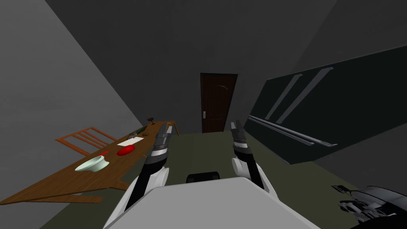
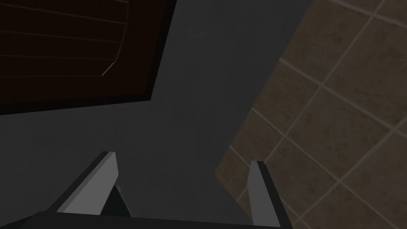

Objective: Pull the door open

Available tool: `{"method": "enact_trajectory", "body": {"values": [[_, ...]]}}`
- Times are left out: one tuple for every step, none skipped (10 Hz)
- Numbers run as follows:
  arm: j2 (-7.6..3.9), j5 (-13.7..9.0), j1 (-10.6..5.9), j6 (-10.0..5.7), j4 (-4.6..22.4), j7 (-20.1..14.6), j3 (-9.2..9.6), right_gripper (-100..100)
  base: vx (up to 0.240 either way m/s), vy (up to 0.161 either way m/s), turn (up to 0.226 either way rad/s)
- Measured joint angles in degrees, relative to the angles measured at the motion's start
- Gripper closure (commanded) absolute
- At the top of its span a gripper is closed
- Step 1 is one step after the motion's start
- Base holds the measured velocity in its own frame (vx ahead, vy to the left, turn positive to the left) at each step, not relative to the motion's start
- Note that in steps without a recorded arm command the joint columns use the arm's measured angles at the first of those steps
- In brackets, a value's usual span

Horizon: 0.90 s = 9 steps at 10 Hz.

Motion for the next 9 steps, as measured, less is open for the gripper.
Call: {"method": "enact_trajectory", "body": {"values": [[-0.35, -0.39, -0.52, -0.05, 1.01, -0.62, -0.13, -100, 0.081, -0.002, 0.067], [-0.68, -0.78, -1.24, 0.03, 2.03, -1.41, -0.33, -100, 0.082, -0.008, 0.046], [-1.03, -1.19, -1.92, 0.38, 2.85, -2.27, -0.43, -100, 0.084, -0.001, 0.041], [-1.36, -1.63, -2.75, 0.27, 4.33, -3.08, -0.71, -100, 0.075, -0.004, 0.041], [-1.6, -2.0, -3.35, 0.17, 5.41, -3.8, -0.84, -100, 0.076, -0.004, 0.049], [-1.97, -2.47, -3.97, 0.16, 6.47, -4.63, -1.12, -100, 0.068, -0.006, 0.051], [-2.26, -2.89, -4.66, 0.29, 7.45, -5.45, -1.34, -100, 0.059, -0.012, 0.041], [-2.57, -3.32, -5.22, 0.24, 8.56, -6.26, -1.54, -100, 0.077, -0.009, 0.052], [-2.76, -3.74, -5.66, 0.12, 9.64, -7.11, -1.6, -100, 0.087, -0.005, 0.056]]}}
